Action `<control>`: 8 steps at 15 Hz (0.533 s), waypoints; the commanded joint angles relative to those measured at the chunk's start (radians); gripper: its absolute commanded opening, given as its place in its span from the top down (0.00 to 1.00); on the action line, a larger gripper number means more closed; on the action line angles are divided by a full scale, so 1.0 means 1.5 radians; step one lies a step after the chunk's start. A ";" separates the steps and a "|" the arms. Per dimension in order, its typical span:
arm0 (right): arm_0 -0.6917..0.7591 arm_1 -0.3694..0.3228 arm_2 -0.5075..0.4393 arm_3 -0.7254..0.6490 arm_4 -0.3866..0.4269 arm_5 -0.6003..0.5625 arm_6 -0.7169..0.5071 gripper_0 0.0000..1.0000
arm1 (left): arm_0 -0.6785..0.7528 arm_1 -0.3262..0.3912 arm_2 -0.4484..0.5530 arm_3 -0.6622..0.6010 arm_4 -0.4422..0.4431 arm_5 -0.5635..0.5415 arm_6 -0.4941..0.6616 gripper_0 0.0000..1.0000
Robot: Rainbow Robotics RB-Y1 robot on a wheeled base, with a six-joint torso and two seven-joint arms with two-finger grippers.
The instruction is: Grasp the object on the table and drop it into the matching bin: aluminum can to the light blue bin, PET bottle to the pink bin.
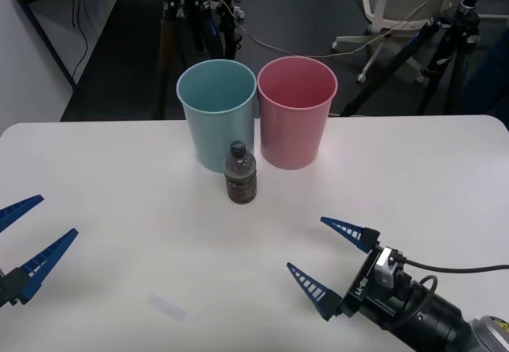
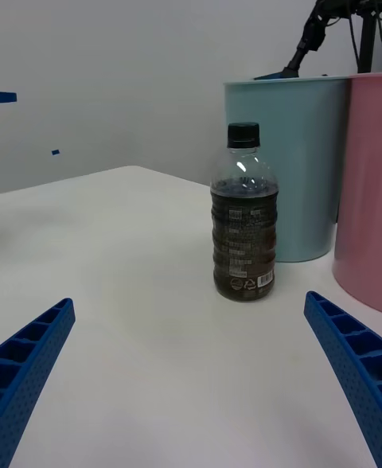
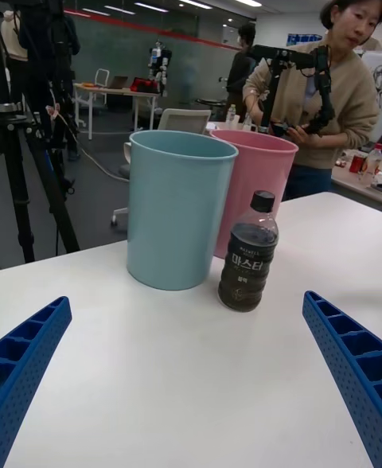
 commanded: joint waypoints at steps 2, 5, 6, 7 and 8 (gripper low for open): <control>-0.048 0.008 0.035 0.035 -0.035 0.069 0.082 0.00 | 0.000 0.000 0.000 0.000 0.000 0.000 0.000 0.00; -0.067 0.024 0.046 0.035 -0.041 0.130 0.083 0.00 | 0.000 0.000 0.000 0.000 0.000 0.000 0.000 0.00; -0.072 0.034 0.046 0.035 -0.041 0.145 0.085 0.00 | 0.000 0.000 0.000 0.000 0.000 0.000 0.000 0.00; -0.078 0.043 0.050 0.035 -0.040 0.166 0.084 0.00 | 0.000 0.000 0.000 0.000 0.000 0.000 0.000 0.00; -0.082 0.054 0.053 0.035 -0.040 0.185 0.083 0.00 | 0.000 0.000 0.000 0.000 0.000 0.000 0.000 0.00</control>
